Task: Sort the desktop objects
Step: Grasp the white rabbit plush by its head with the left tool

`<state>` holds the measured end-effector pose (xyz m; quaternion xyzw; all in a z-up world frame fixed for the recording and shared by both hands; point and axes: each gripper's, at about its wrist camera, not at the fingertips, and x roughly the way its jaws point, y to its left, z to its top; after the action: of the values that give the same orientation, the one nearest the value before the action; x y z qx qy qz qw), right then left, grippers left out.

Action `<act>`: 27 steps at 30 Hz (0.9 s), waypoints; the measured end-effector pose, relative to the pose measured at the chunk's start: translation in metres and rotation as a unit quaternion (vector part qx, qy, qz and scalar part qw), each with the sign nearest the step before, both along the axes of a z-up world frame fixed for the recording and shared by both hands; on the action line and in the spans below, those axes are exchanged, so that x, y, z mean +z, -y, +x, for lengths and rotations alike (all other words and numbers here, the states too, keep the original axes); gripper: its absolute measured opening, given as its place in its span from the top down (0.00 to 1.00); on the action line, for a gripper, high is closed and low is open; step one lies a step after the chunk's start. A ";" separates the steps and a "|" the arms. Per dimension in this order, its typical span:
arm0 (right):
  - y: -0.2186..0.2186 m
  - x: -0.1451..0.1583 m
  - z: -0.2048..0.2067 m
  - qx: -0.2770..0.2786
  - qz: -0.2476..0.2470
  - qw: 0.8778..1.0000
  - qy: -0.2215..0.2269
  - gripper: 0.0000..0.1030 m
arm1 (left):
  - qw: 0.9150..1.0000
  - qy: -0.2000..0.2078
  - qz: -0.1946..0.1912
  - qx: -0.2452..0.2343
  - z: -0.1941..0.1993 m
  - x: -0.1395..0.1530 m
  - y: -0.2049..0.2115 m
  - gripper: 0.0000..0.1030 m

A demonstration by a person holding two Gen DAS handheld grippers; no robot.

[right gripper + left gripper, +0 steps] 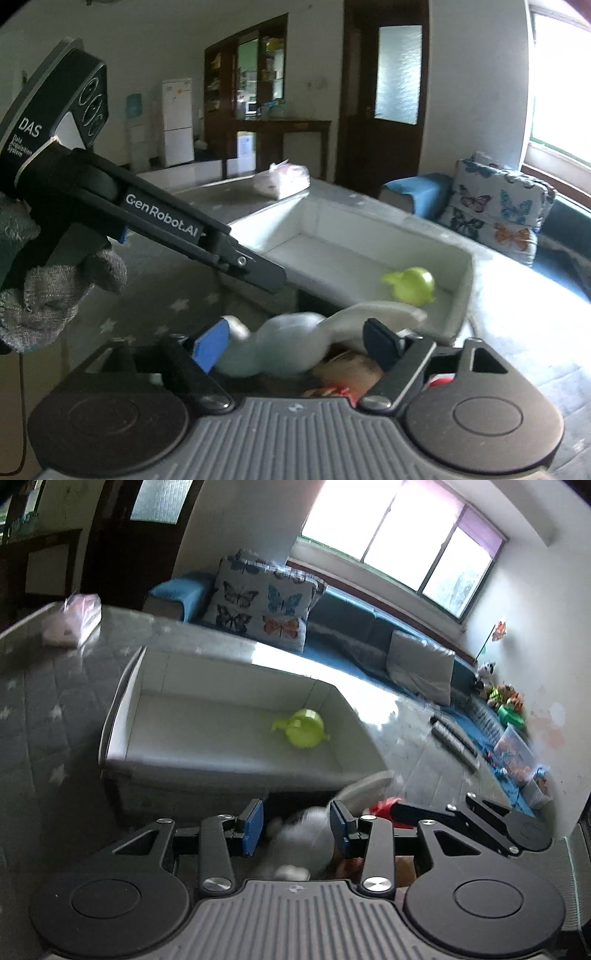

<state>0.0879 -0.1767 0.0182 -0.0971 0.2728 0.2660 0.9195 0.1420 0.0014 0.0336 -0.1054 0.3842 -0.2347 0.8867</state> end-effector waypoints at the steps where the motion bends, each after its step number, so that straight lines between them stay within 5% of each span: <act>1: -0.004 -0.005 -0.002 0.002 -0.004 1.000 -0.003 0.19 | 1.000 -0.007 0.002 0.000 0.000 -0.004 0.000 0.59; 15: -0.025 -0.033 0.016 -0.017 -0.008 0.999 -0.028 0.15 | 0.999 -0.041 0.000 -0.018 0.017 -0.027 0.002 0.59; 20: -0.025 -0.038 0.022 -0.026 -0.002 0.999 -0.039 0.29 | 0.999 -0.044 0.004 -0.031 0.022 -0.031 0.007 0.59; 27: -0.023 -0.041 0.030 -0.034 0.007 0.998 -0.053 0.33 | 0.998 -0.058 0.000 -0.037 0.029 -0.040 0.010 0.57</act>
<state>0.1174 -0.1536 -0.0231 -0.0677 0.3221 0.2414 0.9129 0.1713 -0.0090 -0.0063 -0.1048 0.4385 -0.2610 0.8536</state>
